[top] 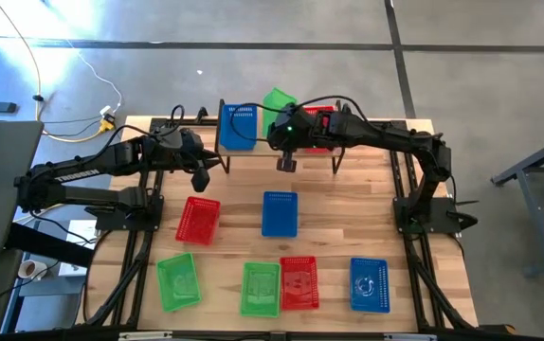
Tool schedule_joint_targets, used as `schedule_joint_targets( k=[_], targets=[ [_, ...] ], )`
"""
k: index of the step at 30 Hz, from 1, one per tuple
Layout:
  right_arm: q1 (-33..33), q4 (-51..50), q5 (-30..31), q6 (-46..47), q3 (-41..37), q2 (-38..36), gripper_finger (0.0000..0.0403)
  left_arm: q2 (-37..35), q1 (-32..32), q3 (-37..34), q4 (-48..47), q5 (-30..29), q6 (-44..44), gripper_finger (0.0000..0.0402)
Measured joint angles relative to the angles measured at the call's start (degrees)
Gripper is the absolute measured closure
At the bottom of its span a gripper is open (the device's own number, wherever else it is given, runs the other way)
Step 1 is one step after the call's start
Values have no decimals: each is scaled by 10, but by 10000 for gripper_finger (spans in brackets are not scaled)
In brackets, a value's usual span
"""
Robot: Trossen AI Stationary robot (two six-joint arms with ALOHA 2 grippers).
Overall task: Stack baskets on shelf by color
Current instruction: Put the top right green bin on the shelf
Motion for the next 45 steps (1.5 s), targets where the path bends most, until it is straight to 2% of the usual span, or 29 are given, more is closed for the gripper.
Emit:
schedule_joint_targets(
  k=[5, 9, 14, 20, 26, 32, 45],
  targets=[
    [-4, -12, 2, 7, 1, 0, 403, 0, 0, 0, 0, 0, -1, 309],
    [-6, -31, 3, 7, 31, 6, 403, 0, 0, 0, 0, 0, -2, 309],
    [-14, -92, 2, 25, 110, 36, 403, 0, 0, 0, 0, 0, -5, 309],
    [-24, -220, 3, 52, 221, 115, 403, 1, 0, 0, -2, 0, -6, 309],
    [-16, -287, 1, 60, 300, 174, 403, 1, 0, 0, -7, 0, -6, 309],
    [-12, -297, 0, 24, 286, 186, 403, 1, 0, 0, -12, 0, -6, 309],
    [-12, -300, -26, 29, 281, 196, 403, 1, 0, 0, -11, 0, -6, 309]
  ],
)
